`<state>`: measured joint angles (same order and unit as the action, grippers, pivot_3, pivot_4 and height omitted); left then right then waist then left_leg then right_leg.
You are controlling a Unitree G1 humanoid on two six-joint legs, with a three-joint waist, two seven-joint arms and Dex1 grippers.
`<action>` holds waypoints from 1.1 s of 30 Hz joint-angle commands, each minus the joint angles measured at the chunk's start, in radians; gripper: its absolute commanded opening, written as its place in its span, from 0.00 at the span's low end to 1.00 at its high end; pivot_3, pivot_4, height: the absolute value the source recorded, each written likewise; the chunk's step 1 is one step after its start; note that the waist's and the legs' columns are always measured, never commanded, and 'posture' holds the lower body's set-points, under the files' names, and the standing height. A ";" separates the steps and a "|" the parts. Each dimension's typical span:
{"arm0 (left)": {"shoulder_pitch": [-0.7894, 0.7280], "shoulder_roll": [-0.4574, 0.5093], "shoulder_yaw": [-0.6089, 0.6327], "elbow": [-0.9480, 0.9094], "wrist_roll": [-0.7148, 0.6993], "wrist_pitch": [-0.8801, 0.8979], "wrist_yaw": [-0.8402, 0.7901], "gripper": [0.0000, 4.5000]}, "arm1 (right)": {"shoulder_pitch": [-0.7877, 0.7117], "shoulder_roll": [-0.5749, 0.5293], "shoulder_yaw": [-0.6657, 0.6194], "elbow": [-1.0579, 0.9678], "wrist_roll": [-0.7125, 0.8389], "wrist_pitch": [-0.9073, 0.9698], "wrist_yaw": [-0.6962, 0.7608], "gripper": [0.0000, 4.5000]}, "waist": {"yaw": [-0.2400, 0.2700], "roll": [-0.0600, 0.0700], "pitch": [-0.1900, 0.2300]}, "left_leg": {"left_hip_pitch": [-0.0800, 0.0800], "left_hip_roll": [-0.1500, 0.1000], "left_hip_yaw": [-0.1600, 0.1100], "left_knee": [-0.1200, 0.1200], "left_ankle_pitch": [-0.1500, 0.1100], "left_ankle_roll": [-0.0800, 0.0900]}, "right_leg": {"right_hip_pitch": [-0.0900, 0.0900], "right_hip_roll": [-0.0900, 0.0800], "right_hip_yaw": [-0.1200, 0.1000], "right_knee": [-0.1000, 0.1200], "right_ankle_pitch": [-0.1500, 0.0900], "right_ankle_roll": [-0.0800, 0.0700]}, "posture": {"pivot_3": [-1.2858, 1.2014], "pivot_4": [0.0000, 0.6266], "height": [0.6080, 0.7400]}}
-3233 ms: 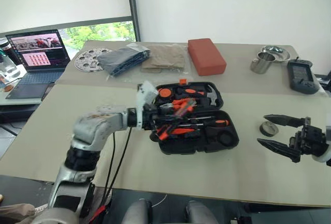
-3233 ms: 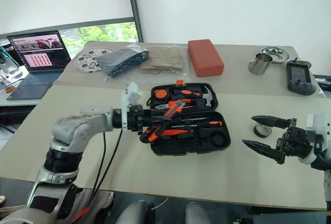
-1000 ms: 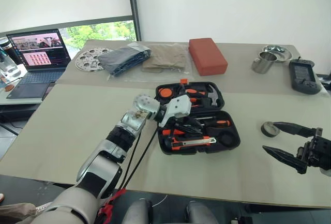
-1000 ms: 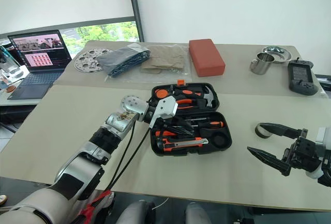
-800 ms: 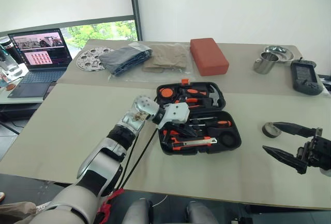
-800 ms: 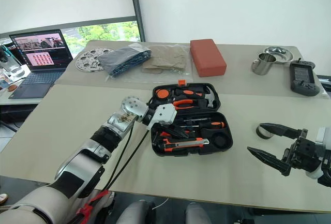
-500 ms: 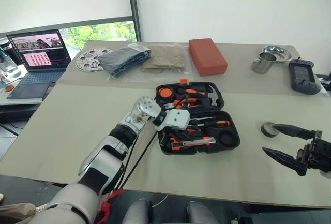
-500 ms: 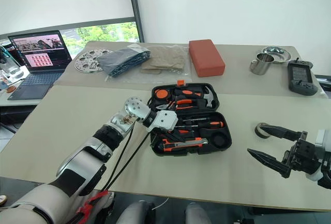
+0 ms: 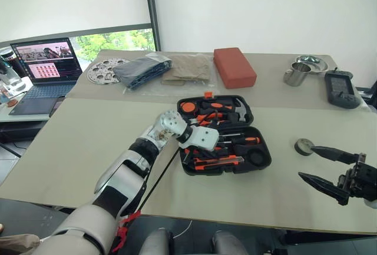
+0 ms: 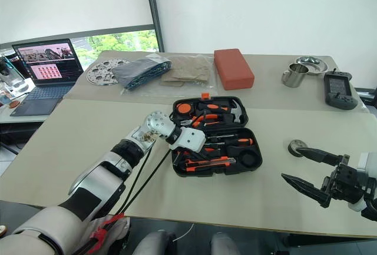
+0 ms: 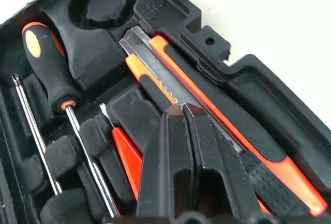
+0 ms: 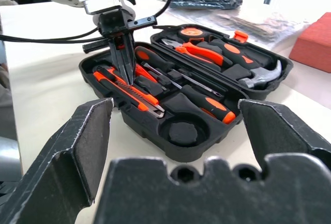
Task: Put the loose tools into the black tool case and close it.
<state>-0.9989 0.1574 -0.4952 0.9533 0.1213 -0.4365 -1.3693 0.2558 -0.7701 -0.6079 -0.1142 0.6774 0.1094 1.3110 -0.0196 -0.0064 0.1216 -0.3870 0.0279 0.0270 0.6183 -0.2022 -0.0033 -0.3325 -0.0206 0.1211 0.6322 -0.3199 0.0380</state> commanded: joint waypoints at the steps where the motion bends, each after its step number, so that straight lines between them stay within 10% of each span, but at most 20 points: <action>1: -0.001 -0.003 0.021 0.005 0.007 0.052 0.005 0.02 | -0.013 -0.020 -0.026 -0.016 -0.027 -0.022 -0.037 1.00 | 0.000 0.000 0.000 | 0.000 0.000 0.000 0.000 0.000 0.000 | -0.001 0.000 0.000 0.000 0.000 0.000 | 0.52 0.24 0.90; 8: 0.003 -0.003 0.226 -0.262 -0.278 0.386 -0.081 0.02 | -0.120 -0.116 0.071 0.123 -0.204 -0.024 -0.126 1.00 | -0.012 0.001 0.001 | -0.003 0.000 0.000 0.001 0.000 0.000 | -0.007 0.000 0.000 0.001 0.000 0.000 | 0.52 0.24 0.90; 21: 0.138 0.296 0.316 -0.940 -0.553 1.005 -0.092 0.99 | -0.525 -0.205 0.399 0.561 -0.460 -0.009 -0.132 1.00 | -0.020 0.004 0.002 | -0.002 0.000 -0.001 -0.001 -0.001 0.002 | -0.007 0.000 0.001 0.000 0.003 -0.005 | 0.52 0.24 0.90; 27: 0.202 0.393 0.346 -1.021 -0.591 1.041 -0.071 0.99 | -0.693 -0.221 0.507 0.796 -0.532 -0.030 -0.047 1.00 | -0.022 0.004 0.002 | -0.002 0.001 -0.001 0.000 -0.001 0.003 | -0.006 -0.001 0.001 -0.001 0.003 -0.005 | 0.52 0.24 0.90; 33: 0.223 0.415 0.362 -1.072 -0.641 1.074 -0.036 1.00 | -0.778 -0.228 0.558 0.912 -0.578 -0.051 0.000 0.62 | -0.022 0.004 0.002 | -0.002 0.001 -0.001 0.000 -0.001 0.003 | -0.005 -0.001 0.001 -0.002 0.003 -0.005 | 0.52 0.24 0.90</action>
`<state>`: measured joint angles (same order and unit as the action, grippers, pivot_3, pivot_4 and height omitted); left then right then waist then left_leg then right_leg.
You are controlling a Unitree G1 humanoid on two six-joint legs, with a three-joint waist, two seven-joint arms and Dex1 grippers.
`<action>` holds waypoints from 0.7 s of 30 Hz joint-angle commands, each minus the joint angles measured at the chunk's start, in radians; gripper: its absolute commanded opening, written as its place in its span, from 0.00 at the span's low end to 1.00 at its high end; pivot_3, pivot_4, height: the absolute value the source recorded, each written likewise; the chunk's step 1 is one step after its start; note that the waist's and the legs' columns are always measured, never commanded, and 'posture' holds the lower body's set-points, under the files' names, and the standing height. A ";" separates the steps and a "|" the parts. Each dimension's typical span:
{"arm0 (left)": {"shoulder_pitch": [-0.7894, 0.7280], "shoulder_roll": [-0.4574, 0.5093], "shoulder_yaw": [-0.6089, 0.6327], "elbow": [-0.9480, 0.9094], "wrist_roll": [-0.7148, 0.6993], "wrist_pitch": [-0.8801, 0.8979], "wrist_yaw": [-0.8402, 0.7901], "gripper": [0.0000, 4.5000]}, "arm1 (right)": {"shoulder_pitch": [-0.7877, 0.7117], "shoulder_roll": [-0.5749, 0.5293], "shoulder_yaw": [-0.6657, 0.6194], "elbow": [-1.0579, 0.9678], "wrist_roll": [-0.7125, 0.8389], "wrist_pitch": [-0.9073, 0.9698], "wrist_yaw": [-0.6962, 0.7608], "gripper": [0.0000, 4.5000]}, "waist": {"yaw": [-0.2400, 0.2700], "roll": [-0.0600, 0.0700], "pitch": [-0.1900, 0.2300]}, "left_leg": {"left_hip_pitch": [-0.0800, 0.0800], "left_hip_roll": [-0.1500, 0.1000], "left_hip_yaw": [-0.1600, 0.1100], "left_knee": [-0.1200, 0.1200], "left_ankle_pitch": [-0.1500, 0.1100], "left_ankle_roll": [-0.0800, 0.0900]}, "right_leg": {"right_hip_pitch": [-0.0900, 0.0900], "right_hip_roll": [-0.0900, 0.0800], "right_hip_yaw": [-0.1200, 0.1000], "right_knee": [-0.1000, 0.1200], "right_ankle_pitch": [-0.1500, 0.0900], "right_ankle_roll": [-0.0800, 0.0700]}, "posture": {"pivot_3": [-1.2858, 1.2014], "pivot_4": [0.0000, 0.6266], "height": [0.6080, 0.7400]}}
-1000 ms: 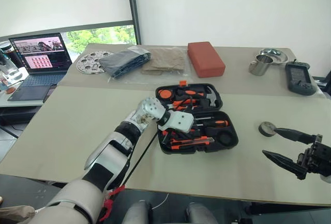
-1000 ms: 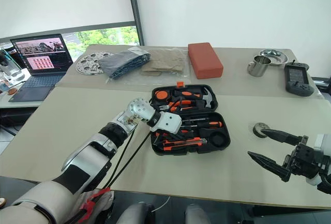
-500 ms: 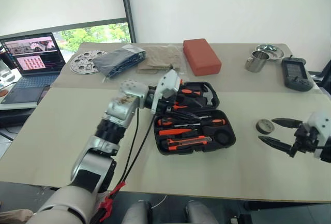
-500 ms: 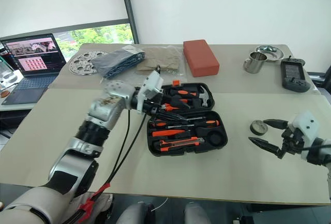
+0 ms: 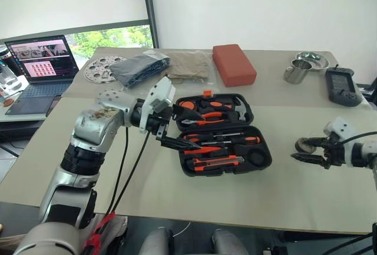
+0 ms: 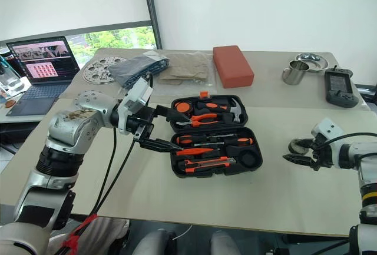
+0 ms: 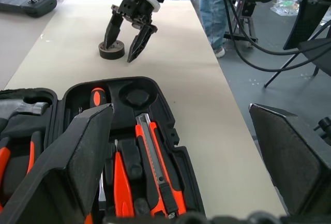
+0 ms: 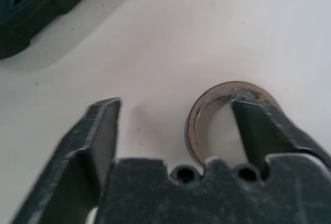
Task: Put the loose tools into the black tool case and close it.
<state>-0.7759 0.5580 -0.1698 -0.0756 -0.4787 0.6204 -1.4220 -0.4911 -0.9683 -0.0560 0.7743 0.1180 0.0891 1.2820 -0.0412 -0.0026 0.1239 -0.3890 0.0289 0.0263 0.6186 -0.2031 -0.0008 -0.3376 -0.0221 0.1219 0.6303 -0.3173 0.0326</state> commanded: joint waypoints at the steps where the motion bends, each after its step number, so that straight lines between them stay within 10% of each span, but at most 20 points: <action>1: 0.004 0.019 0.032 -0.042 -0.038 0.009 0.016 1.00 | -0.038 -0.030 0.010 0.033 -0.022 -0.037 0.034 0.54 | -0.001 0.000 0.000 | 0.000 0.000 0.000 0.000 0.000 0.000 | 0.000 0.000 0.000 0.000 0.000 0.000 | 0.52 0.24 0.90; 8: 0.005 0.023 0.010 -0.031 -0.040 -0.015 0.020 1.00 | -0.074 -0.025 0.006 0.075 -0.038 -0.084 0.032 0.01 | -0.005 0.000 0.000 | 0.001 0.000 0.000 0.000 0.000 0.000 | 0.000 0.001 0.000 0.001 0.000 0.000 | 0.52 0.24 0.90; 21: 0.024 0.014 -0.009 -0.023 -0.041 -0.036 0.016 1.00 | -0.021 -0.002 -0.002 -0.327 0.076 0.013 0.158 0.01 | -0.005 0.002 0.001 | 0.001 0.001 0.000 0.000 0.000 0.000 | 0.000 0.001 0.000 0.001 0.000 0.000 | 0.52 0.24 0.90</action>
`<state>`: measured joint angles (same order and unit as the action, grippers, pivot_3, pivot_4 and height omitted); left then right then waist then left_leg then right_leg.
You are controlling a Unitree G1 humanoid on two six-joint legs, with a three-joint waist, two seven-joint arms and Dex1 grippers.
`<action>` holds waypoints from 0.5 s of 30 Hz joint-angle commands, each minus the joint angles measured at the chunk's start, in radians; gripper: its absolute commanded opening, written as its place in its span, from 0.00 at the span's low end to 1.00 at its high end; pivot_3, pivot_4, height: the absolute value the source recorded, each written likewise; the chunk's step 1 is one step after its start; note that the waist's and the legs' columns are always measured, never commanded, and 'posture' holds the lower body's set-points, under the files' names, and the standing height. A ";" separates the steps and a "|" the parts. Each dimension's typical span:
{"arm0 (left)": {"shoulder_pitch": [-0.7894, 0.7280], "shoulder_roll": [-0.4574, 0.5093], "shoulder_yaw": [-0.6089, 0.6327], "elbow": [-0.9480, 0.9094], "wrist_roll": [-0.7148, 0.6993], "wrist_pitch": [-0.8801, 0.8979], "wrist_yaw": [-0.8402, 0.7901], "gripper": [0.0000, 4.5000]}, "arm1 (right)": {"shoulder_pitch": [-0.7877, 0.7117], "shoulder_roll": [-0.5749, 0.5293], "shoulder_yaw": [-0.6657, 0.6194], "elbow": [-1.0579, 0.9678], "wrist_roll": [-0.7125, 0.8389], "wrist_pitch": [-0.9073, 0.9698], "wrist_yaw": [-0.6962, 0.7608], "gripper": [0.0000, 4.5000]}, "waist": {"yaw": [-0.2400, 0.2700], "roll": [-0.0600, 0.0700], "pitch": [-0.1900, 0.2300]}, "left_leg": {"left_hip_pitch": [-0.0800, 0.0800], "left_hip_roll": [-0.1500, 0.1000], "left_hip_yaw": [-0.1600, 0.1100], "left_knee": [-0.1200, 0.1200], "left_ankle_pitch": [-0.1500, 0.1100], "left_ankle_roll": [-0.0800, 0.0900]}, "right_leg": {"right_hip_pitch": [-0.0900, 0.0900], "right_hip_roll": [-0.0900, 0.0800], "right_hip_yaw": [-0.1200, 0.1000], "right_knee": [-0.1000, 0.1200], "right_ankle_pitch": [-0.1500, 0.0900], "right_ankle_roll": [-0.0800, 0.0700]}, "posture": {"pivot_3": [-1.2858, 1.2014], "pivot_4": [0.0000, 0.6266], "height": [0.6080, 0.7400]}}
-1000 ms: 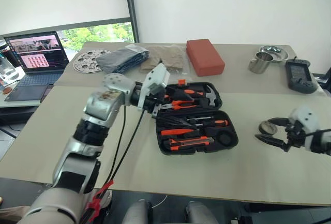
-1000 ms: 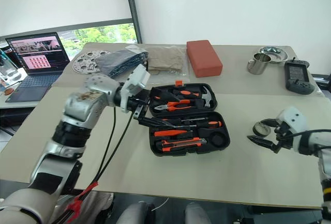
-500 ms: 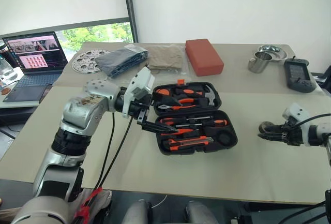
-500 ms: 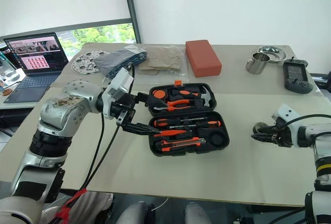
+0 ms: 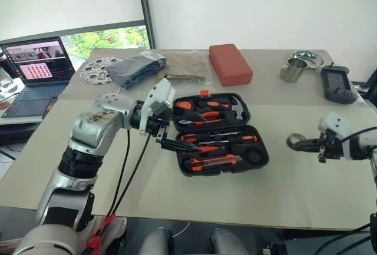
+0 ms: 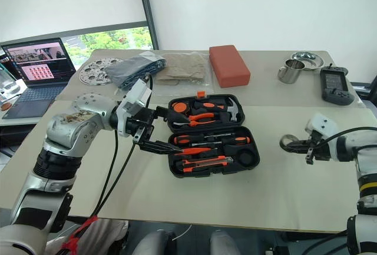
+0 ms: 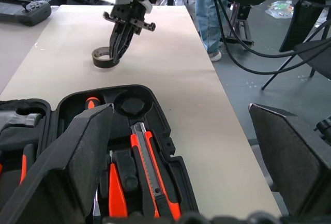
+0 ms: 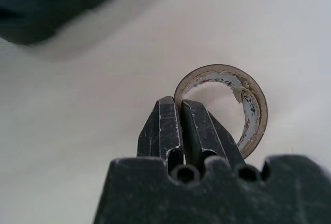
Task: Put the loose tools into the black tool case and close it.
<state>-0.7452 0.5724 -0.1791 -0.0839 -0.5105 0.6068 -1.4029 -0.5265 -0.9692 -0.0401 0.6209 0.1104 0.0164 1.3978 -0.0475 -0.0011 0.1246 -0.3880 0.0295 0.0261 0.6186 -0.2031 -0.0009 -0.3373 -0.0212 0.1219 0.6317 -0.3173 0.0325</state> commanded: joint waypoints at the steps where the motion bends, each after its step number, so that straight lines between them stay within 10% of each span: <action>1: -0.006 -0.001 -0.001 -0.014 -0.008 -0.024 -0.005 1.00 | 0.028 0.003 -0.014 -0.252 0.112 0.130 0.053 0.01 | 0.002 0.000 0.000 | 0.000 0.000 0.000 0.000 0.000 0.000 | 0.000 0.000 0.000 0.000 0.000 0.000 | 0.52 0.24 0.90; 15: -0.012 0.007 -0.014 0.004 0.003 -0.052 -0.014 1.00 | 0.188 -0.025 0.055 -0.678 0.184 0.374 0.043 0.01 | 0.017 0.001 -0.001 | -0.001 0.000 -0.002 0.000 0.000 0.000 | 0.000 0.000 -0.002 -0.001 0.000 0.000 | 0.52 0.24 0.90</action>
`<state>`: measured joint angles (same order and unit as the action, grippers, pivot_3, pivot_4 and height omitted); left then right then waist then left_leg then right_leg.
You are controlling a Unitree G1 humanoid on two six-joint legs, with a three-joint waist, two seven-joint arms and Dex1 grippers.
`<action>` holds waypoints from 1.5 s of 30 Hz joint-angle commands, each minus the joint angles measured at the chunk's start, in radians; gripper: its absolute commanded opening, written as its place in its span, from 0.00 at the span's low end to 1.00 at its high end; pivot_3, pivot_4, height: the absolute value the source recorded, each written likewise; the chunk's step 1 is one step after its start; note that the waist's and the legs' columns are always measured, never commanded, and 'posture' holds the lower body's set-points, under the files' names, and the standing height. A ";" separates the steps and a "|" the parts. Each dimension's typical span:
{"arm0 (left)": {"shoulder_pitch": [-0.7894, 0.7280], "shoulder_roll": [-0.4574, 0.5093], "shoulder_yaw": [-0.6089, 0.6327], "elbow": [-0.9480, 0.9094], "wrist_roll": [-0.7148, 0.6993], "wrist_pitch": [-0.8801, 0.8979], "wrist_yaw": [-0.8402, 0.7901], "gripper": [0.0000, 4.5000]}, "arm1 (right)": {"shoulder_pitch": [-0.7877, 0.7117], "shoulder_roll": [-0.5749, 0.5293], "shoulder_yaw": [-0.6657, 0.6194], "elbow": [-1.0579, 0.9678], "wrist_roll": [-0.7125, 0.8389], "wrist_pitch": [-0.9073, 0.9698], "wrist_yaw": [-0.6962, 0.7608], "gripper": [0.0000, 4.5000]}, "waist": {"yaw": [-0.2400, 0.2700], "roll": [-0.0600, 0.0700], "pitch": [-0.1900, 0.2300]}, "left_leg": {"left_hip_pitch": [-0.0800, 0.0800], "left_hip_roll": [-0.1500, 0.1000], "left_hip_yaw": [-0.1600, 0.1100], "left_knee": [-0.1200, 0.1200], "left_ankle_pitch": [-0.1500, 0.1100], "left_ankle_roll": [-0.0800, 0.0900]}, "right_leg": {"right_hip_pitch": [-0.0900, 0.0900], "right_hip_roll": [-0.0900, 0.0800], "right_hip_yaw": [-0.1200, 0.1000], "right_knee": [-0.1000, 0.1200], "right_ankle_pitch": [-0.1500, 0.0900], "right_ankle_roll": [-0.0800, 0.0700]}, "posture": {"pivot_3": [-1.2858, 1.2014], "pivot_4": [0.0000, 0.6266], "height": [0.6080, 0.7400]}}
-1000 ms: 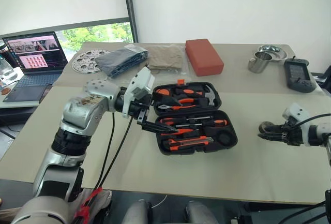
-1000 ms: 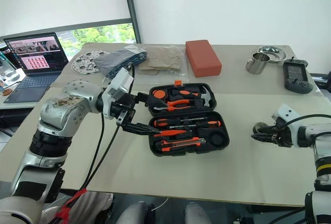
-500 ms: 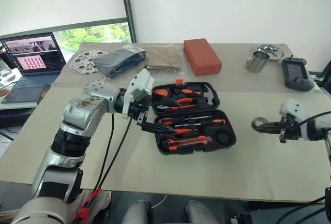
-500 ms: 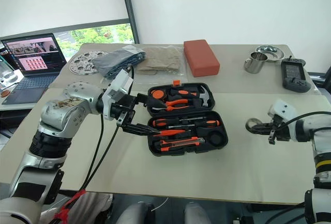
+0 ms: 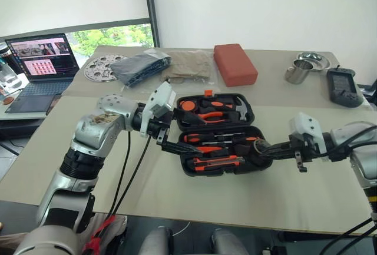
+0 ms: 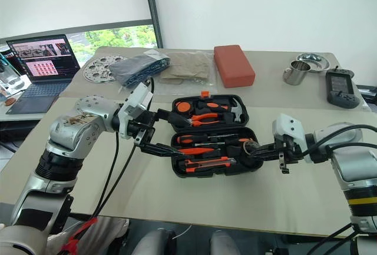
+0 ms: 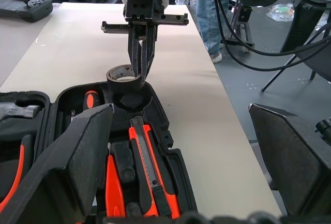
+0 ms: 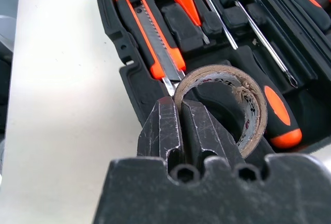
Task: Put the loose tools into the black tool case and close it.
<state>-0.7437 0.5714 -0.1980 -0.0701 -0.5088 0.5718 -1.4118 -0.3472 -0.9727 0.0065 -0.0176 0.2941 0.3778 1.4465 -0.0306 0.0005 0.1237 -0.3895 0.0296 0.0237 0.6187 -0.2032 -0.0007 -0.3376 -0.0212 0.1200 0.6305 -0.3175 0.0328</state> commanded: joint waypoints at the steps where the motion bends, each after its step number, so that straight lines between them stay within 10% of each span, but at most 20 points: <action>1: -0.014 0.009 0.004 -0.009 0.002 -0.019 -0.005 1.00 | 0.012 -0.022 0.011 -0.042 0.001 0.014 -0.008 0.01 | -0.001 0.000 0.000 | 0.000 0.000 0.000 0.000 0.000 0.000 | 0.000 0.000 0.000 0.000 0.000 0.000 | 0.52 0.24 0.90; 4: -0.015 0.010 0.005 -0.007 0.004 -0.021 -0.003 1.00 | 0.015 -0.025 0.021 -0.045 0.000 0.010 -0.014 0.01 | -0.005 -0.001 0.001 | 0.000 0.000 0.000 0.000 0.000 0.000 | -0.001 0.000 0.000 0.000 0.000 0.000 | 0.52 0.24 0.90; 18: -0.009 0.013 0.027 0.026 0.043 -0.060 0.043 1.00 | -0.012 -0.016 0.033 0.003 -0.020 -0.034 -0.034 0.99 | -0.007 -0.003 0.002 | 0.000 0.000 0.000 0.000 0.000 0.000 | -0.001 0.000 0.000 0.000 0.000 0.000 | 0.52 0.24 0.90; 45: 0.137 0.126 0.110 -0.092 -0.022 0.006 0.140 1.00 | -0.054 0.061 -0.039 0.067 0.006 -0.183 -0.113 0.99 | -0.011 -0.003 0.002 | 0.001 0.002 0.000 -0.002 0.000 0.000 | -0.001 0.000 0.000 0.001 0.000 0.000 | 0.52 0.24 0.90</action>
<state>-0.6057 0.6823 -0.1249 -0.1418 -0.5125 0.5746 -1.2768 -0.4043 -0.8897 0.0206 0.1027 0.2552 0.1807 1.3221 -0.0412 -0.0023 0.1254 -0.3888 0.0311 0.0234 0.6171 -0.2032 -0.0007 -0.3386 -0.0210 0.1198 0.6314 -0.3174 0.0325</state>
